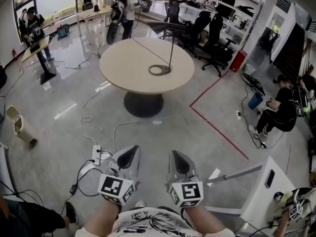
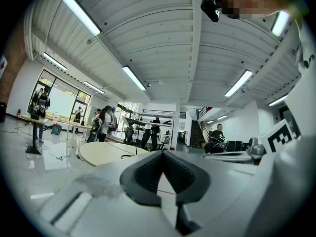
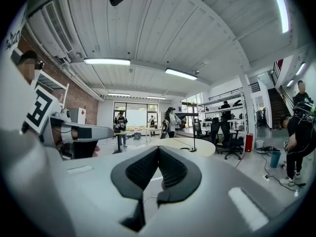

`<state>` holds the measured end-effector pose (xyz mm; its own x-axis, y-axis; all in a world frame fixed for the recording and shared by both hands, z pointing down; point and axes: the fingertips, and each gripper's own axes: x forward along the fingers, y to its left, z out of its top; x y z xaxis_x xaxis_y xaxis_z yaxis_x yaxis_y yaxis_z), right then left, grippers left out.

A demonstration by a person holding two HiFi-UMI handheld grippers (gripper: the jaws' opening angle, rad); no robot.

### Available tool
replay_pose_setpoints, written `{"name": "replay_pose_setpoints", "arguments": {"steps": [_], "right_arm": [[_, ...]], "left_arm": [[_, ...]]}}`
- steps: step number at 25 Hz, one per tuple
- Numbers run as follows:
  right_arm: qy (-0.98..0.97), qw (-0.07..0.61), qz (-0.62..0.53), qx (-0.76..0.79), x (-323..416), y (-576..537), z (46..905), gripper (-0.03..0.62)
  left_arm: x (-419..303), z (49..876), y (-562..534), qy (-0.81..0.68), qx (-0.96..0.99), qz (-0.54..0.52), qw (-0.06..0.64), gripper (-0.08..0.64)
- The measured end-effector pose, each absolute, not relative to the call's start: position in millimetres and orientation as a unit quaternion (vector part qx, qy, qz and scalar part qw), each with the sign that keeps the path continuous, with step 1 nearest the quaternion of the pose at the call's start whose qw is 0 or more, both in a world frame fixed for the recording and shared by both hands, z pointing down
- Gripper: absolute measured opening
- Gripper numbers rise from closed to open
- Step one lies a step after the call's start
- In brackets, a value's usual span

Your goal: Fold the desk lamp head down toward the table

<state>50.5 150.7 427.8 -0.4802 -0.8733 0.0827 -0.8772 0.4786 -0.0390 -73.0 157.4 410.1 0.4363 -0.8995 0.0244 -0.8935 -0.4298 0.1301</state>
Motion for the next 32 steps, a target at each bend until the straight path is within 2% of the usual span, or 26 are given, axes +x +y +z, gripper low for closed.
{"name": "replay_pose_setpoints", "arguments": {"steps": [10, 24, 32], "right_arm": [[-0.859, 0.044, 0.039, 0.509, 37, 89, 457, 0.009], [-0.895, 0.024, 0.021, 0.445, 37, -111, 427, 0.008], [-0.895, 0.028, 0.036, 0.445, 41, -206, 421, 0.009]], "left_arm": [[-103, 440, 105, -0.550, 0.830, -0.023, 0.091, 0.003], [-104, 400, -90, -0.603, 0.795, -0.052, 0.048, 0.004], [-107, 391, -180, -0.604, 0.793, -0.049, 0.053, 0.005]]}}
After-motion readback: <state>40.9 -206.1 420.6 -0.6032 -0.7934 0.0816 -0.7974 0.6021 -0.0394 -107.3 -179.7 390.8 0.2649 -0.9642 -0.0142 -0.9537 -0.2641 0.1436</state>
